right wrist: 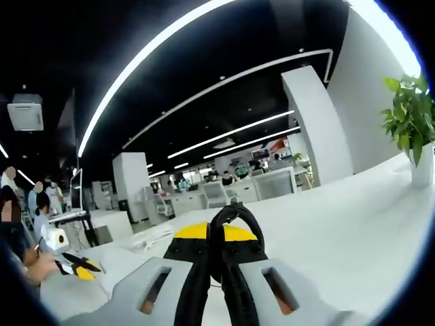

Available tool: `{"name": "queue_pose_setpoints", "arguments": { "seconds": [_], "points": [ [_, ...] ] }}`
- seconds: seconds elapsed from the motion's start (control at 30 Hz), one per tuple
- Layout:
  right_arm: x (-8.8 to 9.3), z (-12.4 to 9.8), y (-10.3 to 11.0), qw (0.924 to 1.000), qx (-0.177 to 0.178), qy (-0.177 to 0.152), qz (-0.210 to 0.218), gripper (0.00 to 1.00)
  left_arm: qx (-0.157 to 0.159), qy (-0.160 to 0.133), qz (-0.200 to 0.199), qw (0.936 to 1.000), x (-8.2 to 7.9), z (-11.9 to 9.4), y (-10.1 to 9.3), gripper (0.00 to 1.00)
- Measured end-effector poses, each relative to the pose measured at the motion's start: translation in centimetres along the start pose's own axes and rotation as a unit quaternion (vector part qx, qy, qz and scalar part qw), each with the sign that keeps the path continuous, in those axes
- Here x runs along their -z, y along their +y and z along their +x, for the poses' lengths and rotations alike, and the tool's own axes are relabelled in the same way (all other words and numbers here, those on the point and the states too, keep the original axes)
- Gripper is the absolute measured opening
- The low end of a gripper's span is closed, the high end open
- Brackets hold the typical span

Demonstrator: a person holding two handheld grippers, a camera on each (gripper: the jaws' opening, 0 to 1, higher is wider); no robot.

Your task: Straighten the power strip on the desk, plug the charger into it

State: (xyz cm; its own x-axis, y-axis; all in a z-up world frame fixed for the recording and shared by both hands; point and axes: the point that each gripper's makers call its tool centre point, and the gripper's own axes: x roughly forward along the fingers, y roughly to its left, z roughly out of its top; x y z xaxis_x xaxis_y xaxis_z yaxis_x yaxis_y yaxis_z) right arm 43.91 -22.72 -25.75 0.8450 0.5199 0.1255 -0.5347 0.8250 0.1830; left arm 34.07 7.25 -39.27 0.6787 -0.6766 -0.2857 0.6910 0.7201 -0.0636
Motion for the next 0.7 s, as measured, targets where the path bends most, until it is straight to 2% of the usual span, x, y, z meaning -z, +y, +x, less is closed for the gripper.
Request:
{"name": "queue_pose_setpoints", "arguments": {
  "seconds": [0.37,0.7],
  "points": [
    [0.4,0.5,5.3,0.9987,-0.05,0.007,-0.007,0.02,0.02,-0.003,0.02,0.9996,0.1,1.0,-1.5,0.22],
    [0.5,0.6,9.1,0.996,-0.089,0.006,0.001,0.02,0.026,-0.023,0.029,0.999,-1.0,1.8,-2.4,0.22]
  ]
}}
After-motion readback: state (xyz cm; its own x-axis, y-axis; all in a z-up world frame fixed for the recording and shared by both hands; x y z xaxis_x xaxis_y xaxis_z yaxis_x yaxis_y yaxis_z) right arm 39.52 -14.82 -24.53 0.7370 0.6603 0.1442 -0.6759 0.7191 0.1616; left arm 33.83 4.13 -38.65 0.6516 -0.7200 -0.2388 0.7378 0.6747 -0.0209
